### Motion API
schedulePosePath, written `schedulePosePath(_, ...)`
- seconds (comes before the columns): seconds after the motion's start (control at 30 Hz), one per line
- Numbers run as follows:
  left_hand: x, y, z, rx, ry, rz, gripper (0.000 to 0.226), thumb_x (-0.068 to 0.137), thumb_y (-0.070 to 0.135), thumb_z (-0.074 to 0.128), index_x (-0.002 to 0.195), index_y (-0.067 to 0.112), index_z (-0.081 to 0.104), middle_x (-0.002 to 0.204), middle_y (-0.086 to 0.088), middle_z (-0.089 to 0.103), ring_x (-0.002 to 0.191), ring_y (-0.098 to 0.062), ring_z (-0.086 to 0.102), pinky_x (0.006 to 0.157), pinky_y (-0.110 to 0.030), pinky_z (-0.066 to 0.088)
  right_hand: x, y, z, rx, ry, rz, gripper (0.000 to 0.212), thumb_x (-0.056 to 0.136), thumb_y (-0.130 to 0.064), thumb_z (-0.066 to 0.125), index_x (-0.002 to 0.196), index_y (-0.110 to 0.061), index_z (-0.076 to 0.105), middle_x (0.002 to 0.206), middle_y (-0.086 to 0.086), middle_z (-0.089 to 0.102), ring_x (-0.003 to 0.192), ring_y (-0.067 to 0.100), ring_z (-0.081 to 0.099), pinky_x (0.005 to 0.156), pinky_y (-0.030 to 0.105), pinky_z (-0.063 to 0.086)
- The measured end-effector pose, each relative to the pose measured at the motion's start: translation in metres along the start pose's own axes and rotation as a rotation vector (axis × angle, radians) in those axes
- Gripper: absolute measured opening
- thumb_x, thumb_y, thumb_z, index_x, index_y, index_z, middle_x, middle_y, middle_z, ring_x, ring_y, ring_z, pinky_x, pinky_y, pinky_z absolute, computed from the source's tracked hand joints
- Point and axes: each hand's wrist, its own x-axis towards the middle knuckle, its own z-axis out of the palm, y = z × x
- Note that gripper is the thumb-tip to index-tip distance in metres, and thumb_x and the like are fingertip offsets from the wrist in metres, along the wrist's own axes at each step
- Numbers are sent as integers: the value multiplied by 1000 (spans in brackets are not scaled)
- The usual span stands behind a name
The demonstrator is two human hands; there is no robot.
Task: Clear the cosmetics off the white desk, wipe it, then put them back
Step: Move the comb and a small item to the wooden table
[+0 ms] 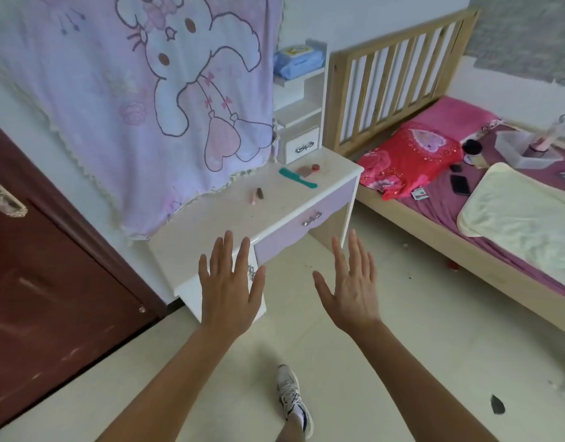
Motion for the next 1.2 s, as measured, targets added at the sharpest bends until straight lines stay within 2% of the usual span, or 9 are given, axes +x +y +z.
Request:
schedulePosePath(0.27, 186, -2, 79, -58, -51, -51, 60, 98, 47, 31, 147, 13, 40, 157, -16, 29, 142, -34, 32, 111, -57, 29, 179, 51, 40, -60, -31, 34, 76, 96, -47, 52, 157, -19, 17, 163, 14, 11, 149, 34, 17, 119, 50, 18)
schedulePosePath(0.37, 250, -9, 97, -7, -89, -24, 61, 99, 49, 27, 147, 13, 39, 157, -15, 29, 143, -32, 32, 112, -56, 28, 242, 67, 49, -87, -35, 52, 73, 97, -50, 47, 156, -19, 19, 162, 14, 15, 148, 33, 19, 118, 48, 19)
schedulePosePath(0.53, 324, -21, 132, 24, -159, -45, 65, 98, 51, 22, 148, 14, 39, 157, -15, 30, 143, -32, 31, 112, -57, 28, 313, 90, 77, -80, -90, 127, 74, 95, -50, 49, 155, -21, 17, 161, 14, 19, 148, 31, 19, 118, 47, 21)
schedulePosePath(0.73, 374, -44, 196, 76, -274, -163, 60, 98, 49, 30, 146, 13, 40, 156, -16, 31, 140, -33, 36, 110, -57, 31, 386, 115, 145, -34, -270, 98, 73, 97, -47, 48, 156, -21, 15, 164, 11, 9, 150, 31, 13, 121, 49, 17)
schedulePosePath(0.83, 394, -59, 229, 103, -411, -253, 61, 100, 46, 36, 152, 16, 26, 161, -14, 16, 146, -31, 24, 115, -54, 24, 432, 124, 180, -35, -413, 55, 73, 98, -45, 47, 157, -21, 11, 164, 9, 7, 150, 30, 11, 120, 46, 15)
schedulePosePath(0.9, 403, -70, 246, 108, -541, -325, 66, 100, 46, 34, 155, 16, 13, 163, -13, 3, 148, -30, 16, 117, -50, 22, 464, 128, 202, -31, -522, 13, 70, 99, -43, 47, 156, -20, 13, 163, 8, 12, 149, 29, 15, 119, 44, 22)
schedulePosePath(0.97, 413, -80, 256, 126, -649, -412, 70, 100, 45, 35, 156, 16, 5, 163, -14, -2, 148, -30, 15, 115, -47, 26, 494, 131, 222, -15, -631, -44, 68, 98, -41, 49, 154, -18, 18, 159, 9, 22, 143, 29, 28, 111, 42, 36)
schedulePosePath(1.1, 430, -92, 270, 59, -735, -593, 72, 99, 44, 40, 156, 16, 5, 163, -12, 1, 145, -31, 21, 110, -46, 31, 546, 129, 259, 11, -770, -199, 66, 95, -37, 53, 151, -14, 26, 154, 10, 29, 127, 31, 46, 92, 40, 48)
schedulePosePath(1.2, 436, -97, 281, 10, -733, -704, 71, 99, 42, 44, 155, 16, 10, 162, -11, 7, 143, -31, 25, 108, -45, 33, 571, 121, 287, 34, -840, -262, 63, 95, -35, 54, 148, -13, 29, 149, 10, 35, 128, 32, 44, 93, 41, 48)
